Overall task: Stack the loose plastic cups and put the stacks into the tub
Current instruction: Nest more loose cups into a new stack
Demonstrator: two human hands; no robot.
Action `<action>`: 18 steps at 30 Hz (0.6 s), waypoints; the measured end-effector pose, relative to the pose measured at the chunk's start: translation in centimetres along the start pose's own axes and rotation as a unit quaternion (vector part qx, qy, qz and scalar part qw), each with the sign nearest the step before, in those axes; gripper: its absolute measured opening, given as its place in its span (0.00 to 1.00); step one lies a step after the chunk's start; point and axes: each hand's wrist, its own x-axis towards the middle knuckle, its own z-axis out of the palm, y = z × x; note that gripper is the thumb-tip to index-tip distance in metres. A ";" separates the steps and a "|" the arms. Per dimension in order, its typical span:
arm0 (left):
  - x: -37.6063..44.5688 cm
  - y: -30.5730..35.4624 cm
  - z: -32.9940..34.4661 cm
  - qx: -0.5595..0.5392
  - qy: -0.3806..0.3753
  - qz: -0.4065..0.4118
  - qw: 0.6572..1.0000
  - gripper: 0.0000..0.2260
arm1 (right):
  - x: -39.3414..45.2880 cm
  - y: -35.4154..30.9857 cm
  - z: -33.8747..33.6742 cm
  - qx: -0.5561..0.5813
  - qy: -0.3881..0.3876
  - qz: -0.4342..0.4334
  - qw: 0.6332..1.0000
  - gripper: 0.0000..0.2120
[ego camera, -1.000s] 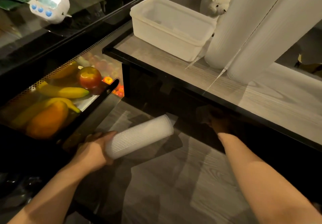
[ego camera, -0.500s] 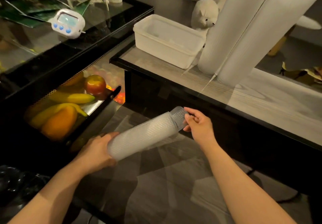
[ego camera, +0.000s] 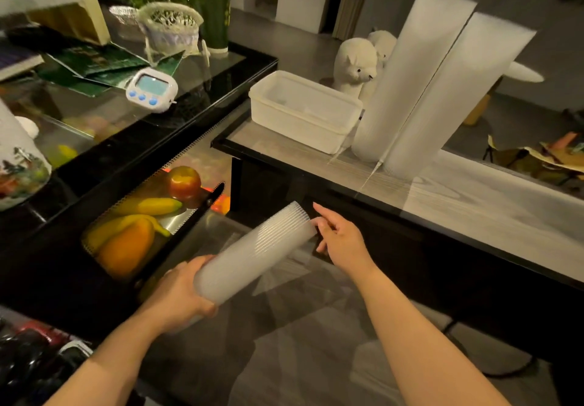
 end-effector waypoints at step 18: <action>1.2 -2.6 -2.2 -0.094 0.028 -0.004 0.995 0.46 | 4.7 4.6 7.0 0.275 0.099 0.369 0.882 0.07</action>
